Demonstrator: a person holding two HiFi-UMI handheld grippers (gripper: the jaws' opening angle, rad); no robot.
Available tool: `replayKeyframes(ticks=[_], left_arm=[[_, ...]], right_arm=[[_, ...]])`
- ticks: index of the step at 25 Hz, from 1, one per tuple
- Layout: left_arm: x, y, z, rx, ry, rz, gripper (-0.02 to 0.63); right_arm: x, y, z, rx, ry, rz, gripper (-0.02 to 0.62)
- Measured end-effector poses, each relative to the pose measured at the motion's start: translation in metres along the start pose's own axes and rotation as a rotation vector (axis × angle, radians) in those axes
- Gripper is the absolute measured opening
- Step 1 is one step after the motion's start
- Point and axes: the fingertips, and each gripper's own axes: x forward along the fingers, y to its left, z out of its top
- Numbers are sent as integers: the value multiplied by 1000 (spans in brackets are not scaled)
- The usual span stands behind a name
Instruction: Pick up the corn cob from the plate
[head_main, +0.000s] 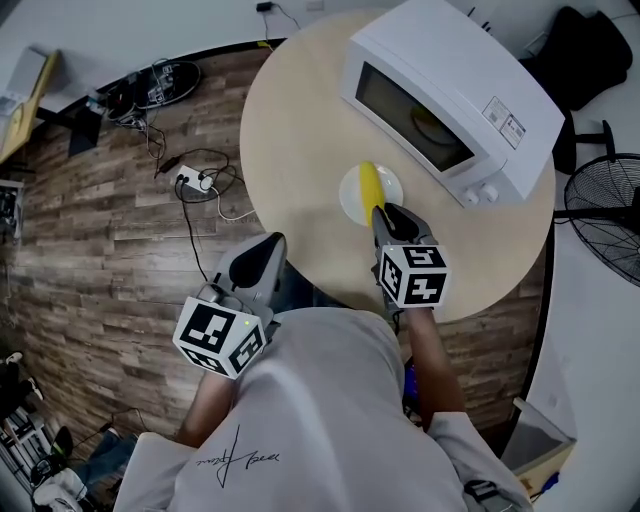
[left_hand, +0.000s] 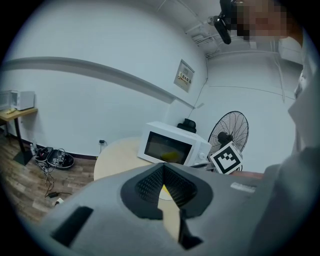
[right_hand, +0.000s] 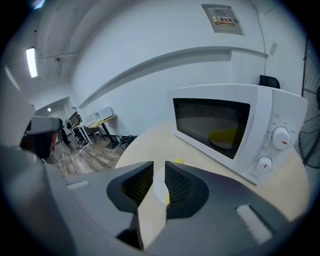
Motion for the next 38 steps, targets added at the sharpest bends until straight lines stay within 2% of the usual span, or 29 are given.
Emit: replayKeyframes(ticks=[20, 27, 38], left_arm=[[9, 16, -2, -26, 27, 13, -9], [11, 24, 0, -32, 27, 24, -9], [12, 37, -3, -51, 37, 36, -9]], right_arm=[[50, -18, -31, -10, 168, -1, 225], [67, -24, -42, -11, 218, -10, 236], [93, -37, -61, -41, 304, -36, 291]])
